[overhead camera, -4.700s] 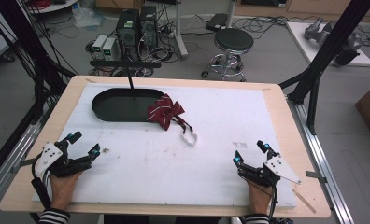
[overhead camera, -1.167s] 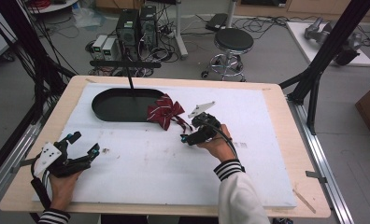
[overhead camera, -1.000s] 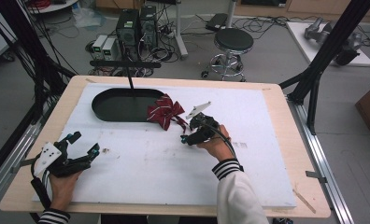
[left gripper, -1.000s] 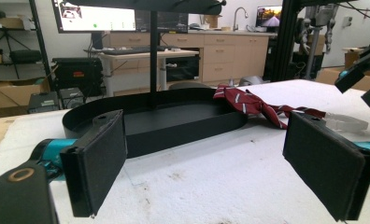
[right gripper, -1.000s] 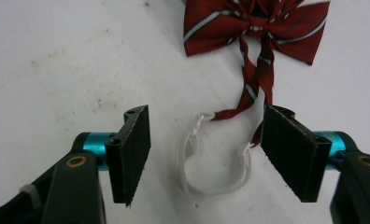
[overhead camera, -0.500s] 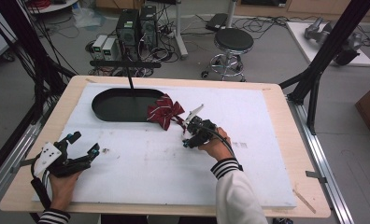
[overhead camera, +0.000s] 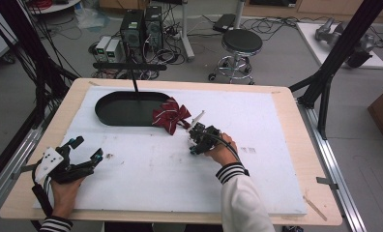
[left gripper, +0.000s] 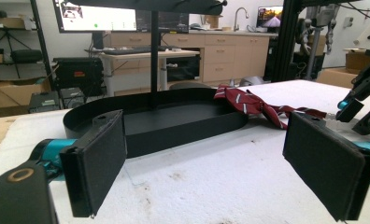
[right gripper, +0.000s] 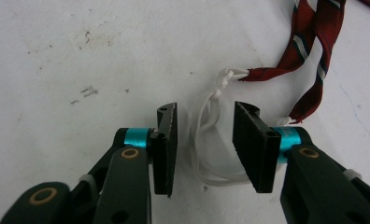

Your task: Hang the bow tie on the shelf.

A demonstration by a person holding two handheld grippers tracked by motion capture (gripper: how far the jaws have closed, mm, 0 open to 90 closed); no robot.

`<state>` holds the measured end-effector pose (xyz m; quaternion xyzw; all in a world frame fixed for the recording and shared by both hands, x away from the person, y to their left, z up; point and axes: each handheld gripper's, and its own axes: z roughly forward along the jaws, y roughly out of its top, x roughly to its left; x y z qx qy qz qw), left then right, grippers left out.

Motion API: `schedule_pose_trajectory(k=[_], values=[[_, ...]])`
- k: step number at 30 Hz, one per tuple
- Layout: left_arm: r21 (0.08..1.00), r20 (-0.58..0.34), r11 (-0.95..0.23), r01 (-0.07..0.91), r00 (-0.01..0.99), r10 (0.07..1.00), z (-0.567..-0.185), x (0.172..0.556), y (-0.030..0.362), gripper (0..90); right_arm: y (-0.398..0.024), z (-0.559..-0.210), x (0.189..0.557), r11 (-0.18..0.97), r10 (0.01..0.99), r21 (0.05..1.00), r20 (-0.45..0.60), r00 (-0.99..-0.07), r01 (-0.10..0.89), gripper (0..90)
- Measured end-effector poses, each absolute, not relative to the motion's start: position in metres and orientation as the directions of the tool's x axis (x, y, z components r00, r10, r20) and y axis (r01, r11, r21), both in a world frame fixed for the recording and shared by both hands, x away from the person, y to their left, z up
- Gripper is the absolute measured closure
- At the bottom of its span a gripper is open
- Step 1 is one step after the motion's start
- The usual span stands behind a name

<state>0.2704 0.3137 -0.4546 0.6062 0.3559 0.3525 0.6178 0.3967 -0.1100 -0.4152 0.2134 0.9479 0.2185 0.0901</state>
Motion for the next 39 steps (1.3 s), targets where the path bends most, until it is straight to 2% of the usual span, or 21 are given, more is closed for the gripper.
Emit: schedule_pose_trajectory(k=[9, 24, 32, 39], values=[[1.0, -0.012, 0.016, -0.005, 0.498, 0.867, -0.4546, 0.2704, 0.3136, 13.9, -0.1123, -0.4162, 0.3966, 0.818, 0.454, 0.438, -0.094, -0.886, 0.372, 65.2], [1.0, -0.012, 0.017, -0.004, 0.498, 0.867, -0.4546, 0.2704, 0.3137, 13.9, -0.1113, -0.4167, 0.3965, 0.819, 0.436, 0.433, -0.046, -0.899, 0.376, 85.9], [1.0, -0.012, 0.016, -0.004, 0.498, 0.867, -0.4546, 0.2705, 0.3138, 13.9, -0.1106, -0.4158, 0.3959, 0.823, 0.433, 0.434, -0.06, -0.899, 0.367, 87.0], [1.0, -0.012, 0.016, -0.004, 0.498, 0.867, -0.4546, 0.2705, 0.3137, 14.0, -0.1128, -0.409, 0.3948, 0.783, 0.46, 0.493, -0.05, -0.886, 0.379, 87.0]])
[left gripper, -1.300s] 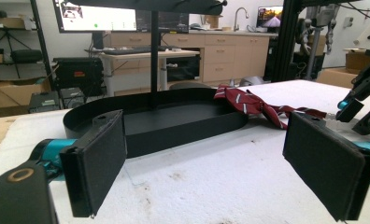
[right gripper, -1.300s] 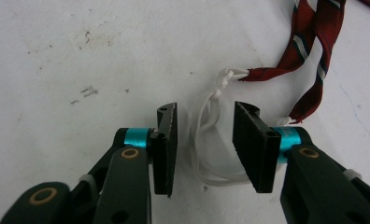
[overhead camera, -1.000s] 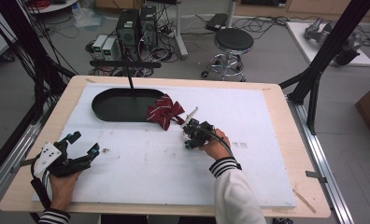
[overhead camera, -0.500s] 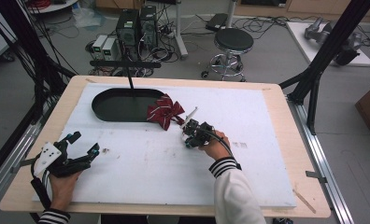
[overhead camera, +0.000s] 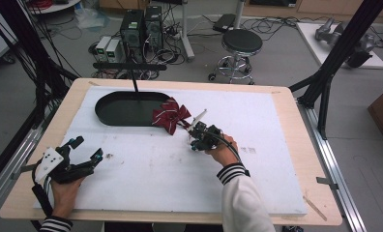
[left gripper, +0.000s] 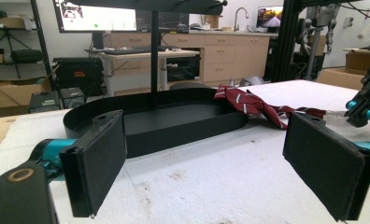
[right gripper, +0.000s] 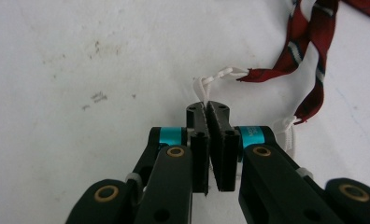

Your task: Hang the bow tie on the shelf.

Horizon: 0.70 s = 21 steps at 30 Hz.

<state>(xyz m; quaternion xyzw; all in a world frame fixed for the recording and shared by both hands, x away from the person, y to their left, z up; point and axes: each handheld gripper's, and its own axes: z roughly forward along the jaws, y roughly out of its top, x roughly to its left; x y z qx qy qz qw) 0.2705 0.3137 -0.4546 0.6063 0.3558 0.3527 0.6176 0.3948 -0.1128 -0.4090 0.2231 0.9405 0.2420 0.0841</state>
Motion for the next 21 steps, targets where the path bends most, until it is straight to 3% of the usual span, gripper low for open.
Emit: schedule_pose_trajectory(k=[10, 21], values=[[1.0, -0.012, 0.017, -0.006, 0.498, 0.867, -0.455, 0.27, 0.314, 14.0, -0.113, -0.396, 0.392, 0.695, 0.489, 0.623, -0.045, -0.871, 0.358, 87.0], [1.0, -0.012, 0.017, -0.005, 0.498, 0.867, -0.455, 0.27, 0.314, 14.0, -0.123, -0.371, 0.388, 0.395, 0.588, 0.865, 0.021, -0.809, 0.309, 87.0]])
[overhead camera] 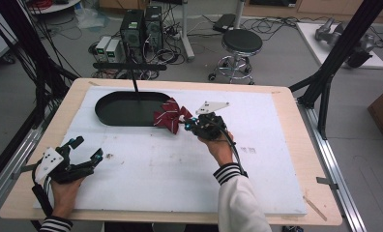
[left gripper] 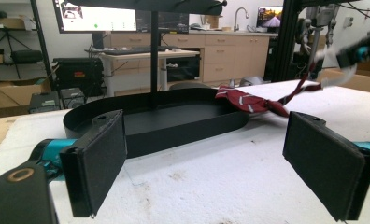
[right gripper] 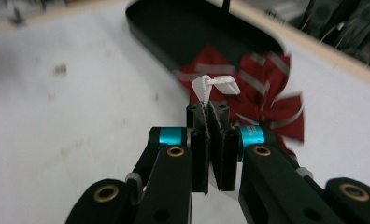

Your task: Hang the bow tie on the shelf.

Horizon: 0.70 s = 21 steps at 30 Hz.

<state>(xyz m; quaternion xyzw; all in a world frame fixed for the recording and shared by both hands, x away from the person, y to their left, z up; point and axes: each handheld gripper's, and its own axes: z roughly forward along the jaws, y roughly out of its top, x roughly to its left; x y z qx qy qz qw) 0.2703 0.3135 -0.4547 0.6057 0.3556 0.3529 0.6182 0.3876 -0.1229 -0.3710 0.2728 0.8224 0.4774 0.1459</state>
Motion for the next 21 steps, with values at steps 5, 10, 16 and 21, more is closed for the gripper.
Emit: schedule_pose_trajectory(k=[5, 10, 16, 21], values=[[1.0, -0.013, 0.018, -0.005, 0.498, 0.867, -0.455, 0.27, 0.314, 14.0, -0.123, -0.364, 0.386, 0.273, 0.616, 0.928, 0.032, -0.787, 0.252, 87.0], [1.0, -0.013, 0.018, -0.005, 0.498, 0.867, -0.455, 0.27, 0.314, 14.0, -0.122, -0.357, 0.384, 0.225, 0.626, 0.956, 0.007, -0.78, 0.19, 87.0], [1.0, -0.012, 0.017, -0.005, 0.499, 0.867, -0.455, 0.27, 0.314, 14.0, -0.12, -0.351, 0.384, 0.179, 0.643, 0.971, 0.009, -0.766, 0.161, 87.1], [1.0, -0.015, 0.019, -0.004, 0.498, 0.867, -0.455, 0.27, 0.314, 14.0, -0.115, -0.343, 0.385, 0.164, 0.647, 0.977, -0.004, -0.763, 0.134, 87.1]])
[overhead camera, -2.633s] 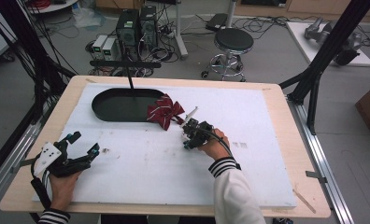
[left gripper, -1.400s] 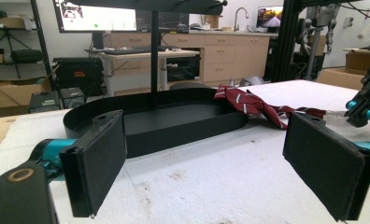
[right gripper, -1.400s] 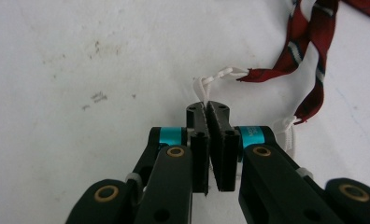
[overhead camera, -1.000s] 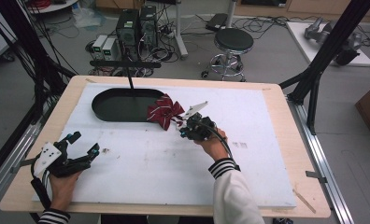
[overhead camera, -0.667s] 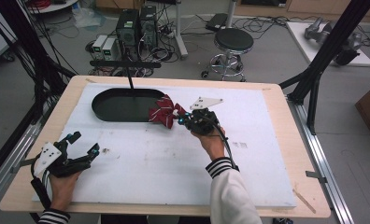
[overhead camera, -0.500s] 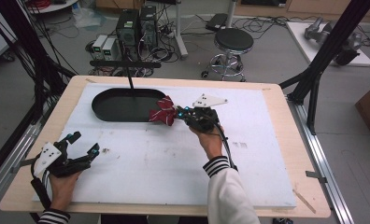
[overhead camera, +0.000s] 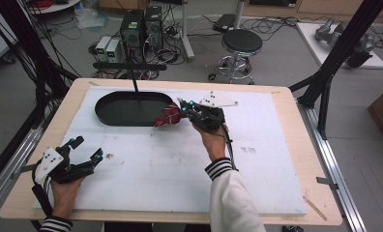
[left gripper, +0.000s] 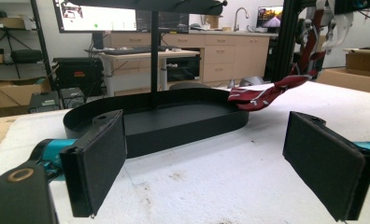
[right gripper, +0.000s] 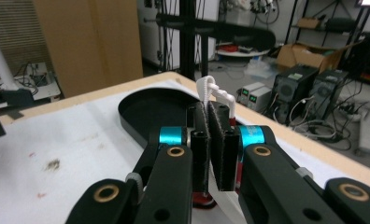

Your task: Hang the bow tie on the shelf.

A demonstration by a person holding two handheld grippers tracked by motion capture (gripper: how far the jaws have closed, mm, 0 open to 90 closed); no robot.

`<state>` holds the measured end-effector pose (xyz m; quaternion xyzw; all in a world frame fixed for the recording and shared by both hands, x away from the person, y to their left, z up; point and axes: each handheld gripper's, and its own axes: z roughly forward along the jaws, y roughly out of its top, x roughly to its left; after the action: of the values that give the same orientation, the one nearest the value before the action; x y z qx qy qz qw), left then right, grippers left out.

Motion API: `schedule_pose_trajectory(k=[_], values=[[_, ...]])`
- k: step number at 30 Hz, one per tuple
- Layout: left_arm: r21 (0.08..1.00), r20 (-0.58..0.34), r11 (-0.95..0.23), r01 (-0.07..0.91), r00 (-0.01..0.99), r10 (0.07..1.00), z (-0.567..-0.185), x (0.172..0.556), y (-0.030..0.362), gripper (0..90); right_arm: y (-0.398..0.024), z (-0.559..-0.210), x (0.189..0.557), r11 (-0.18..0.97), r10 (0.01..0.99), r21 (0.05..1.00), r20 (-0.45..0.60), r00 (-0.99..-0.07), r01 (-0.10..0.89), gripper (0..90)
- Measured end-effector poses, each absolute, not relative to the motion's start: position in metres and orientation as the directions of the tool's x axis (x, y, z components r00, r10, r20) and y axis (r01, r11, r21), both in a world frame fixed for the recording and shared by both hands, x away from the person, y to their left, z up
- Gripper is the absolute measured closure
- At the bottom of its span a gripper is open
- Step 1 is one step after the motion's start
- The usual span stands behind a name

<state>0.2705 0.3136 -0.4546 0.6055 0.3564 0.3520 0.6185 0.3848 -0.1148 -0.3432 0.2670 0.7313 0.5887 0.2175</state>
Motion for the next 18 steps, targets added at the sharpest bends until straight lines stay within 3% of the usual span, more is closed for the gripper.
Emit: schedule_pose_trajectory(k=[18], values=[[1.0, -0.017, 0.022, -0.004, 0.498, 0.867, -0.455, 0.27, 0.314, 14.0, -0.08, -0.315, 0.403, 0.144, 0.635, 0.984, -0.011, -0.772, 0.105, 87.1]])
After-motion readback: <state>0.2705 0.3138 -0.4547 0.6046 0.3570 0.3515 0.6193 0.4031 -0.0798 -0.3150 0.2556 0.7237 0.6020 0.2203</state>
